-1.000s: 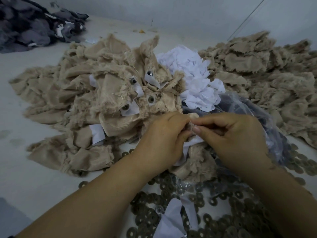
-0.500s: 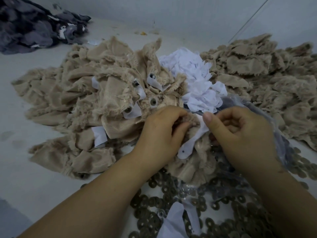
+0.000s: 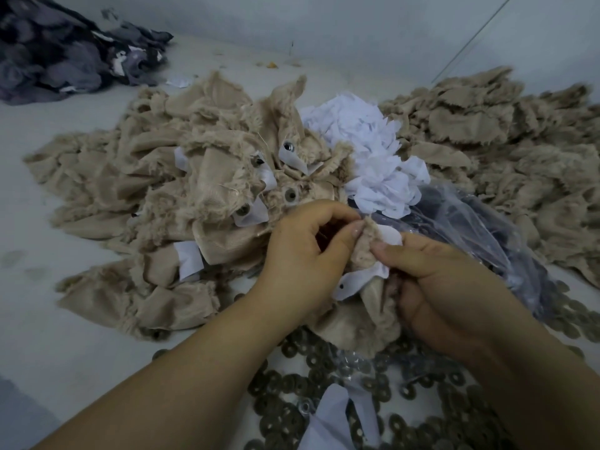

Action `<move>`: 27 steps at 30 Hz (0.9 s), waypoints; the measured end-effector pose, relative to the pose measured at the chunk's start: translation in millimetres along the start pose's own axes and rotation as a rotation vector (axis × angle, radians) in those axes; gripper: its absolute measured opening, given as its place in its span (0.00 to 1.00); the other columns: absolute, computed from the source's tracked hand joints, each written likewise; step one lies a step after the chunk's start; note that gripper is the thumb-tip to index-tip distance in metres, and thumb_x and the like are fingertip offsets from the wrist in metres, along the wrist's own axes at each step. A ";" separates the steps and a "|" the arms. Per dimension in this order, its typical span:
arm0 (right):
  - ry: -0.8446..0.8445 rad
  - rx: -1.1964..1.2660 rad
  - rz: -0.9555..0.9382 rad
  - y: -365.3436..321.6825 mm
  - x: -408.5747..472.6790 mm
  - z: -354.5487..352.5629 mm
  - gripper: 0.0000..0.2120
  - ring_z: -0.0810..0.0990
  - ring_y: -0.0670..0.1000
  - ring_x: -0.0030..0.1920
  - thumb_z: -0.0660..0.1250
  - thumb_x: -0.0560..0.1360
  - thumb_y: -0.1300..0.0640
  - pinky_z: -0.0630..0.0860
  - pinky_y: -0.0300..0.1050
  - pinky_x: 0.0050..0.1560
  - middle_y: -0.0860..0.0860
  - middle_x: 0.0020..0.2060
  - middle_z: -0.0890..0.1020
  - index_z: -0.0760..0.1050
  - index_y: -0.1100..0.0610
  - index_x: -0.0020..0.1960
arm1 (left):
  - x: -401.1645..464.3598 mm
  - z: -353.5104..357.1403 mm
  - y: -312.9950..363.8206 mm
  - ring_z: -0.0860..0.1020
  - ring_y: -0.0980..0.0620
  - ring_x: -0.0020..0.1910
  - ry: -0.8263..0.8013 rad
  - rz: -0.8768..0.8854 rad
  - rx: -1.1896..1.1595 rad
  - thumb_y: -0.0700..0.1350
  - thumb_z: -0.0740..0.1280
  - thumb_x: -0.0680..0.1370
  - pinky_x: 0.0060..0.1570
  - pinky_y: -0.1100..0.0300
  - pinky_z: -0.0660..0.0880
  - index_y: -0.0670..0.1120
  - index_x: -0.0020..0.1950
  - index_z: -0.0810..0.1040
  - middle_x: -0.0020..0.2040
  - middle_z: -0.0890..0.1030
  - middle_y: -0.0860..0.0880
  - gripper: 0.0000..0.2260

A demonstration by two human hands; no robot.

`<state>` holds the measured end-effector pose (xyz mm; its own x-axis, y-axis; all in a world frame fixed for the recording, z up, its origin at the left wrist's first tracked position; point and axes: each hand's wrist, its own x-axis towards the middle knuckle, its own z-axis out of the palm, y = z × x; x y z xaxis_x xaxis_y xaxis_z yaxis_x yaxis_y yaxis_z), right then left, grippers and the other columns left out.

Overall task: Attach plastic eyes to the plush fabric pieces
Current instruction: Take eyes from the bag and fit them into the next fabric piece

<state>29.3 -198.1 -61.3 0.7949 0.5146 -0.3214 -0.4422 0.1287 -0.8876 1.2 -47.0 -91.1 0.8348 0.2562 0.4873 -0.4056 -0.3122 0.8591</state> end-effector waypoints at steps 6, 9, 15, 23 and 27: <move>0.005 0.049 -0.057 -2.1 -1.1 2.8 0.19 0.85 0.63 0.51 0.68 0.68 0.59 0.84 0.56 0.51 0.66 0.51 0.85 0.81 0.67 0.55 | -1.1 -0.7 5.4 0.77 0.48 0.33 0.065 -0.042 -0.128 0.45 0.70 0.76 0.33 0.57 0.76 0.44 0.42 0.79 0.36 0.79 0.45 0.06; 0.026 -0.034 -0.150 -0.2 -4.0 4.8 0.15 0.87 0.62 0.46 0.71 0.64 0.58 0.84 0.47 0.41 0.66 0.47 0.85 0.85 0.65 0.47 | -4.1 1.5 9.8 0.72 0.53 0.28 0.011 0.026 -0.040 0.47 0.75 0.72 0.27 0.61 0.70 0.40 0.39 0.77 0.31 0.75 0.45 0.12; 0.136 -0.043 -0.178 2.6 -2.0 4.5 0.12 0.83 0.71 0.50 0.70 0.66 0.58 0.85 0.56 0.47 0.73 0.48 0.82 0.85 0.62 0.46 | -0.9 -1.1 7.6 0.71 0.61 0.27 0.049 -0.082 -0.060 0.38 0.69 0.78 0.29 0.67 0.69 0.42 0.34 0.78 0.27 0.75 0.55 0.12; 0.135 0.038 -0.166 -1.0 -2.9 3.8 0.13 0.87 0.59 0.44 0.70 0.67 0.58 0.84 0.49 0.41 0.63 0.45 0.86 0.84 0.63 0.48 | -2.9 -0.6 10.9 0.76 0.46 0.37 0.022 0.021 -0.133 0.40 0.69 0.76 0.35 0.55 0.76 0.46 0.44 0.77 0.39 0.78 0.47 0.03; 0.102 0.098 -0.144 -2.3 -4.3 7.2 0.17 0.86 0.59 0.42 0.69 0.67 0.57 0.84 0.48 0.40 0.66 0.45 0.85 0.81 0.68 0.50 | -5.1 1.2 8.6 0.80 0.53 0.41 0.009 0.076 -0.059 0.40 0.73 0.72 0.41 0.60 0.77 0.48 0.46 0.80 0.41 0.81 0.52 0.06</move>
<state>23.9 -194.6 -55.5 0.8885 0.3971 -0.2299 -0.3556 0.2795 -0.8919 -6.1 -52.2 -86.4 0.7976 0.2420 0.5525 -0.4889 -0.2769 0.8272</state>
